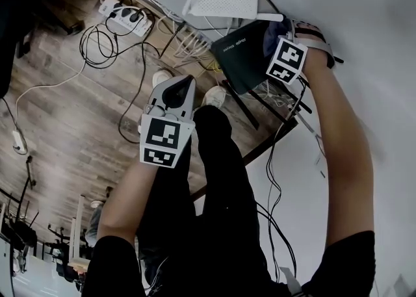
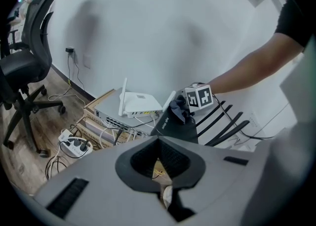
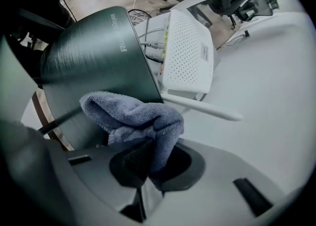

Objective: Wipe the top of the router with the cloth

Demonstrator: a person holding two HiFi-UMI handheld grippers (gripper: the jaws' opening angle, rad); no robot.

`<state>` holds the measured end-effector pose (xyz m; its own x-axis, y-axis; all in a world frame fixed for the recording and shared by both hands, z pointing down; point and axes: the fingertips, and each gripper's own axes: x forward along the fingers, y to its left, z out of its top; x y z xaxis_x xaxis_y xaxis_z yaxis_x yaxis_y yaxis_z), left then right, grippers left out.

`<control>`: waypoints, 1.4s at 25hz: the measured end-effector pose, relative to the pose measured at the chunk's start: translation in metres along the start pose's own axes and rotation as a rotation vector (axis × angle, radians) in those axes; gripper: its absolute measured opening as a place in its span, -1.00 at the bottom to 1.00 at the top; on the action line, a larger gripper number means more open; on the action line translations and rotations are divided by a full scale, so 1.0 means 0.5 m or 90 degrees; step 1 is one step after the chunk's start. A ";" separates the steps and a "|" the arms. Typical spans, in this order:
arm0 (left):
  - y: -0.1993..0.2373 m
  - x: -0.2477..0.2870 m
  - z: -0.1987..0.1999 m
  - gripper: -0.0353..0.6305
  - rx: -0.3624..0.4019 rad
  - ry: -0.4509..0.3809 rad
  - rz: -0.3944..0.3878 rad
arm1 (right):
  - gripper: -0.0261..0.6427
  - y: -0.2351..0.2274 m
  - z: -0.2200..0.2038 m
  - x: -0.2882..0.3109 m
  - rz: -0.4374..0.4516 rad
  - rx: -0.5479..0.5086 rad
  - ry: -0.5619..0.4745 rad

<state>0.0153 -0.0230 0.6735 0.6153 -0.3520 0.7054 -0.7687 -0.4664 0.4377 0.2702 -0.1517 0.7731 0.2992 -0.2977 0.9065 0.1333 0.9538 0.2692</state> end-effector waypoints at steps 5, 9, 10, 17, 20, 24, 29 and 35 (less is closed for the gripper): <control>-0.001 0.000 0.001 -0.90 0.001 -0.003 -0.004 | -0.82 0.032 0.025 -0.024 0.029 -0.006 -0.042; -0.003 -0.001 0.004 -0.90 0.002 -0.007 -0.008 | -0.82 0.060 0.063 -0.053 0.050 -0.035 -0.082; -0.004 -0.001 0.006 -0.90 0.001 -0.011 -0.009 | -0.82 0.064 0.073 -0.059 0.051 -0.039 -0.091; -0.008 -0.001 0.002 -0.90 0.000 -0.014 -0.014 | -0.82 0.096 0.132 -0.099 0.079 -0.067 -0.162; -0.005 -0.002 -0.005 -0.90 0.000 -0.012 -0.011 | -0.82 0.107 0.162 -0.116 0.084 -0.081 -0.201; 0.001 -0.002 -0.011 -0.90 -0.002 -0.013 -0.003 | -0.82 0.129 0.205 -0.141 0.089 -0.098 -0.250; 0.000 -0.008 -0.004 -0.90 -0.002 -0.018 -0.002 | -0.82 0.152 0.250 -0.171 0.112 -0.120 -0.295; 0.005 -0.015 -0.002 -0.90 0.002 -0.015 0.000 | -0.82 0.213 0.239 -0.186 0.196 -0.158 -0.292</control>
<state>0.0084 -0.0206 0.6698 0.6196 -0.3705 0.6920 -0.7677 -0.4695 0.4361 0.1438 -0.0175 0.7563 -0.0707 0.0911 0.9933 0.3380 0.9391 -0.0620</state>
